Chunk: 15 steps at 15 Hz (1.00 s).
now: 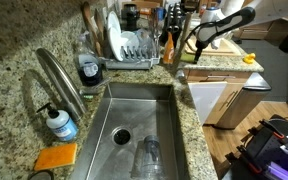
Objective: Use the sponge to clean the smaller part of the base top near the edge, pick up the duck plush toy , put it in the sink and open the tap
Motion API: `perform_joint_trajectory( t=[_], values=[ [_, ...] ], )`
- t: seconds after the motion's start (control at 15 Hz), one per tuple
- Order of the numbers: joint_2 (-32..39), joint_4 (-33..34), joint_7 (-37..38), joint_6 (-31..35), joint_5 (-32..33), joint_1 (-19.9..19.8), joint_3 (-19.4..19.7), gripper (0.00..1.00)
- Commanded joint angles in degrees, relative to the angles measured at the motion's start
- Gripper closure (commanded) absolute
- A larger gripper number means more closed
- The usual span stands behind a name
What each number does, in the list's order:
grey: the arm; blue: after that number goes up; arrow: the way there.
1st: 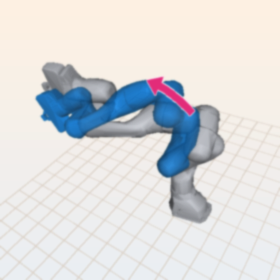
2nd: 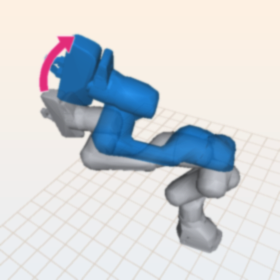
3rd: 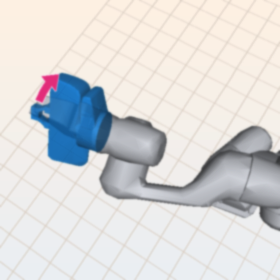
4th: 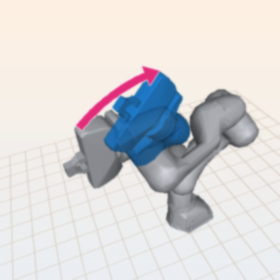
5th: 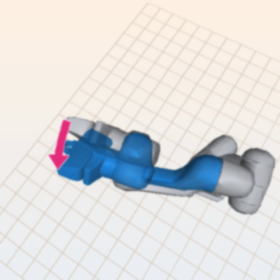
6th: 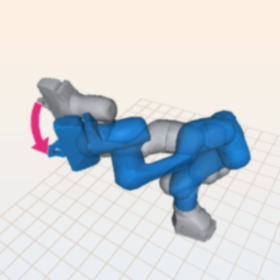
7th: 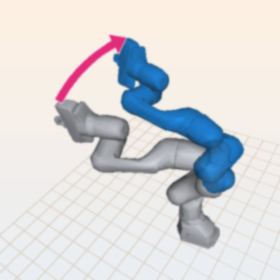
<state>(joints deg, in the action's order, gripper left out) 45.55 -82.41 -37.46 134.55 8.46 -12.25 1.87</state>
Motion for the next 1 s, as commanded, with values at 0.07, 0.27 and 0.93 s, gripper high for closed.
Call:
perform_joint_trajectory(
  t=[0.07, 0.27, 0.93],
  values=[
    [1.1, 3.0, -0.1, -3.1, -2.0, -0.9, -2.3, 0.00],
    [0.1, 1.3, 0.5, -1.4, -1.1, -0.2, -1.8, 0.00],
    [0.2, 2.1, 3.1, -4.0, -1.7, -0.7, -1.9, 0.00]
  ],
)
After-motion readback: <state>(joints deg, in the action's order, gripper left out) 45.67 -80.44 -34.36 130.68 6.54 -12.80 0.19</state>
